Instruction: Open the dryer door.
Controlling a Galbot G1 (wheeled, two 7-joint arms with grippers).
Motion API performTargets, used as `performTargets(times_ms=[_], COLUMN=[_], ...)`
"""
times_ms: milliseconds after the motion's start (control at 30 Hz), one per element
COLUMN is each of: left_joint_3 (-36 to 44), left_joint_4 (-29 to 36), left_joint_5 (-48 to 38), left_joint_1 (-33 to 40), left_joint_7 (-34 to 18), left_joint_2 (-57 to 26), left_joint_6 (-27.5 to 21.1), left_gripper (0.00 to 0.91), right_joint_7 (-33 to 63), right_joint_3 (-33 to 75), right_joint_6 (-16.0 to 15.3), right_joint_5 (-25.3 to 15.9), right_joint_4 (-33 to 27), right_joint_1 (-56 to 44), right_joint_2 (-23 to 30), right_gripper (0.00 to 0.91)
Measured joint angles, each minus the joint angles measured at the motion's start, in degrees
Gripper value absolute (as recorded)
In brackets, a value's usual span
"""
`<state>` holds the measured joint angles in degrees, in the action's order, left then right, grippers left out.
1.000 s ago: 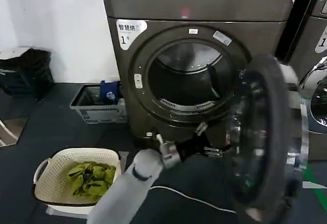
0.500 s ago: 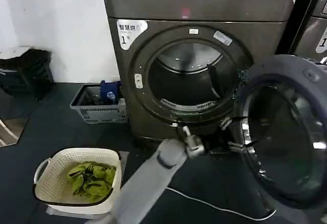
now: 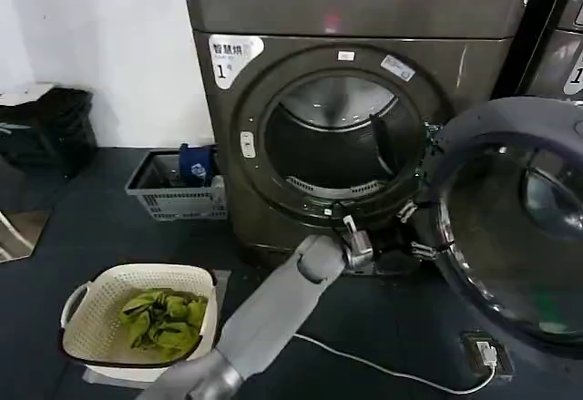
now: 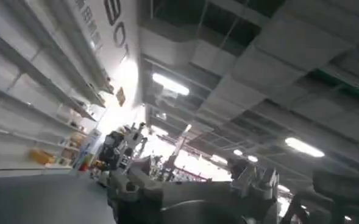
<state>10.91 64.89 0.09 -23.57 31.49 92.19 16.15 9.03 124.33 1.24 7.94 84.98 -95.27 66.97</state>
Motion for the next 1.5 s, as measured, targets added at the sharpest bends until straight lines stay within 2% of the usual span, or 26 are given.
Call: performTargets(times_ms=[133,433,633,800,1000,1300,1500], left_joint_3=[0.68,2.97,4.23,4.63,6.43,6.16,4.33], left_joint_4=[-2.72,-7.75,-7.95,-6.59,-0.29,14.65,25.52], left_joint_5=[1.9,6.07,6.94,10.3,8.34,3.2,1.63], left_joint_1=[1.5,3.46,2.98,1.83,-0.6,-6.01,-9.48], left_joint_7=[-2.42,-9.17,-8.98,-6.54,-4.39,-2.98,-1.3], left_joint_2=[0.0,0.0,0.0,0.0,-0.01,-0.76,-13.94], left_joint_6=[1.12,2.76,2.61,2.54,0.9,0.08,1.12], left_gripper=[0.907,0.907,0.907,0.907,0.907,0.907,0.907], right_joint_7=[0.22,-0.1,-0.61,-1.77,-2.54,-2.59,-2.68], right_joint_3=[0.4,0.94,0.63,0.52,0.51,-0.91,-2.26], right_joint_6=[-0.6,1.28,1.35,1.4,1.4,2.19,2.97], right_joint_5=[0.32,0.36,0.34,0.23,0.14,0.09,0.13], right_joint_4=[-0.45,-1.47,-1.16,-1.74,-2.71,-2.86,-3.0], right_joint_1=[-0.05,-0.43,-0.11,-0.31,-0.44,0.18,0.62], right_joint_2=[-0.2,-0.4,-0.1,-0.09,-0.85,-1.04,-1.11], right_gripper=[0.907,0.907,0.907,0.907,0.907,0.907,0.907])
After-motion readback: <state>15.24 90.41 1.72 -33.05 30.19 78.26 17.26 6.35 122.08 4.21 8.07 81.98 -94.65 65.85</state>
